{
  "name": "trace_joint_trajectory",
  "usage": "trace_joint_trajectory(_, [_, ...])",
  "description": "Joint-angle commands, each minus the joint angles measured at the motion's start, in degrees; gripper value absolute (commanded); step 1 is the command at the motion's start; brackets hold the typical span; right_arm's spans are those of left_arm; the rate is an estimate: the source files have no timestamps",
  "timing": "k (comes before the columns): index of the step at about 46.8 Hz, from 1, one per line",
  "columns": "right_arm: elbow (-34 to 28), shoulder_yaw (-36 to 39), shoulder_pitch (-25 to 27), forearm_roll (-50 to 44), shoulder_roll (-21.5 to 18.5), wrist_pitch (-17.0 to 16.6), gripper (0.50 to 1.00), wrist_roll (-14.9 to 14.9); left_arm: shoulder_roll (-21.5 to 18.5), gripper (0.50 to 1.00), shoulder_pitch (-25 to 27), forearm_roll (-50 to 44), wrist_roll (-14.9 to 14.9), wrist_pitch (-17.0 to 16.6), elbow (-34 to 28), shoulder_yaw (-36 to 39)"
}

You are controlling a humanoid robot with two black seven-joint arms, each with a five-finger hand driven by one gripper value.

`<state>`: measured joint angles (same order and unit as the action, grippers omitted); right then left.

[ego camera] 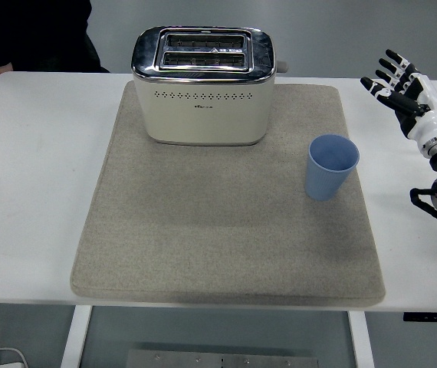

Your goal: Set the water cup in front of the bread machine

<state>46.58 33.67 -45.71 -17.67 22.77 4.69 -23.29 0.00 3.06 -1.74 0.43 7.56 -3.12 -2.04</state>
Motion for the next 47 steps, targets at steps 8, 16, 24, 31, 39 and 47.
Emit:
trace_joint_trajectory(8, [0.00,-0.01,-0.17,0.00,-0.09,-0.03,0.913,0.00,0.00,1.000,0.27,-0.11,0.10,0.00,0.13,0.11])
trace_joint_trajectory(16, [0.00,0.00,-0.17,0.00,0.00,-0.03,0.913,0.00,0.00,1.000,-0.07,-0.02,0.10,0.00,0.04,-0.07])
trace_joint_trajectory(24, [0.00,0.00,-0.26,0.00,0.00,-0.03,0.913,0.00,0.00,1.000,0.01,0.07,0.01,0.00,-0.40,0.02])
trace_joint_trajectory(31, [0.00,0.00,-0.17,0.00,0.00,-0.03,0.913,0.00,0.00,1.000,0.01,0.07,0.01,0.00,-0.31,-0.07])
trace_joint_trajectory(39, [0.00,0.00,-0.17,0.00,0.00,0.06,0.913,0.00,0.00,1.000,0.01,-0.02,0.10,0.00,-0.31,-0.07])
trace_joint_trajectory(47, [0.00,0.00,-0.26,0.00,0.00,-0.38,0.915,0.00,0.00,1.000,0.01,0.07,0.01,0.00,-0.31,-0.07])
